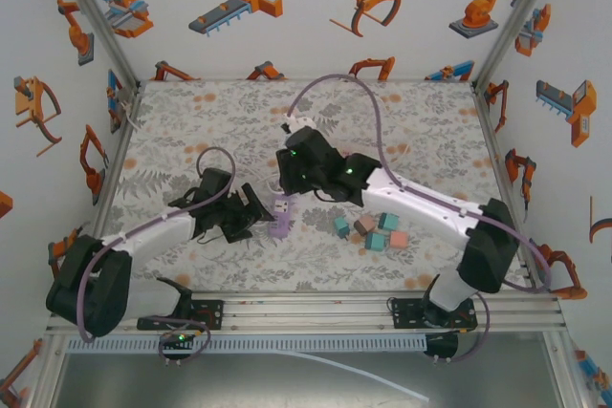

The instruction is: Pull the plug off the socket

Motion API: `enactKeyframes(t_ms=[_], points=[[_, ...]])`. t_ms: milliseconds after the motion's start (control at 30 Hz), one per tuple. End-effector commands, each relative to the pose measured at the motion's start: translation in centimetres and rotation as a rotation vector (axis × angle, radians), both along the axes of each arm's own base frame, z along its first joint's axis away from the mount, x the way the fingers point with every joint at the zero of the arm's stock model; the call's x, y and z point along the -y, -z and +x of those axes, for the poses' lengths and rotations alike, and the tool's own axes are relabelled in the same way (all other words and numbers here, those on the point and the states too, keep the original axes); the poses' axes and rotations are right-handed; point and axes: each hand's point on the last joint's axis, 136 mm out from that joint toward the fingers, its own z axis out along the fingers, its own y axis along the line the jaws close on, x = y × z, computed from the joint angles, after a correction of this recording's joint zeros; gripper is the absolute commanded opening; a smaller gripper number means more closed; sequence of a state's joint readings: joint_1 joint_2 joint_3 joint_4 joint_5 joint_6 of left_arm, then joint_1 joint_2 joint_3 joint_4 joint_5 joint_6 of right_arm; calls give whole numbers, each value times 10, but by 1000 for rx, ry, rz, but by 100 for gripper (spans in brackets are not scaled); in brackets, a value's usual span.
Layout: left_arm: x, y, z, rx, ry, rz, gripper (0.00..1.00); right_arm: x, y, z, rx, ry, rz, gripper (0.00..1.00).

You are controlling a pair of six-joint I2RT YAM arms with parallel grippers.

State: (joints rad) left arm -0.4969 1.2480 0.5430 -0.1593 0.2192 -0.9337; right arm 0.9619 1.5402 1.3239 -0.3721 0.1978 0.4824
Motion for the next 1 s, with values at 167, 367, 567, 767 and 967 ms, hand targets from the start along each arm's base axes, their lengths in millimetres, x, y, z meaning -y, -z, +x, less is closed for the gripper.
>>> enactKeyframes(t_ms=[167, 367, 567, 767, 967], points=[[-13, -81, 8, 374, 95, 58, 90, 79, -30, 24, 122, 285, 225, 30], [4, -142, -10, 626, 251, -57, 99, 146, 23, 28, -12, 474, 332, 30], [30, -186, -34, 782, 433, -188, 98, 175, 81, 19, -106, 511, 306, 30], [66, -196, -73, 903, 755, -178, 97, 169, 125, 15, -181, 434, 202, 31], [90, -191, -91, 969, 881, -149, 97, 151, 144, 19, -182, 309, 149, 35]])
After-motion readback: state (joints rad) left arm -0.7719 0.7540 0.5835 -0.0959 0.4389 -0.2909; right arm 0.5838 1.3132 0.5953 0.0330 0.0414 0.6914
